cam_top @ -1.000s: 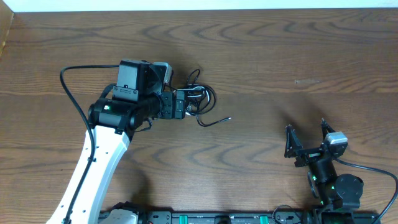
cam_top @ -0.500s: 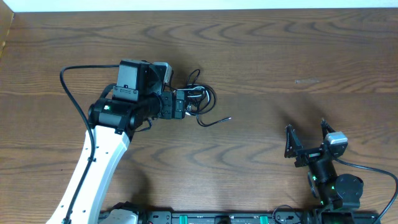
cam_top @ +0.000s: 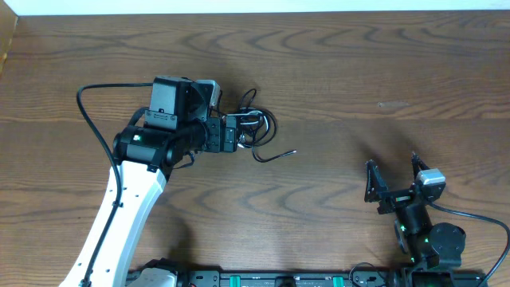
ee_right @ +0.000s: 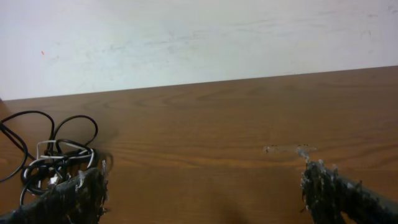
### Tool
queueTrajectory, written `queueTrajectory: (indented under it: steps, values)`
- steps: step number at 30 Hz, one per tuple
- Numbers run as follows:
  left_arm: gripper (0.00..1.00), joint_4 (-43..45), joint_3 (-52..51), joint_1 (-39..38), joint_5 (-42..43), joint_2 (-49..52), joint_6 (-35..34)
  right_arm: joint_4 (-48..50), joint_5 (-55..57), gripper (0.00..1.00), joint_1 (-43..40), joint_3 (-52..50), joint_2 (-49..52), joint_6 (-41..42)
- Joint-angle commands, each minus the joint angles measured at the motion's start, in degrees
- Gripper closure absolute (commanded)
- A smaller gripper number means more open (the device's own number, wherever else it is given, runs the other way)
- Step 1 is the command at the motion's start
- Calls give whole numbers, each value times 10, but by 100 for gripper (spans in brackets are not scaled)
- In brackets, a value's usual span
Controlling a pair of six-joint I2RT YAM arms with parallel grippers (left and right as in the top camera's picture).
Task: Untangle cables
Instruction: 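Close the left gripper on a black cable loop and lift it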
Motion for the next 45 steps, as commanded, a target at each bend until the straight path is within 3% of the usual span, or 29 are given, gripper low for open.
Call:
queueTrajectory:
  steps: [1, 20, 45]
  values:
    - [4, 3, 14, 1, -8, 3, -5, -3, 7, 1, 2, -1, -3, -8]
    - [4, 20, 14, 1, -1, 87, -5, -3, 6, 1, 2, -1, -3, -8]
    - [4, 34, 14, 1, -1, 90, -5, -3, 6, 1, 2, -1, -3, -8]
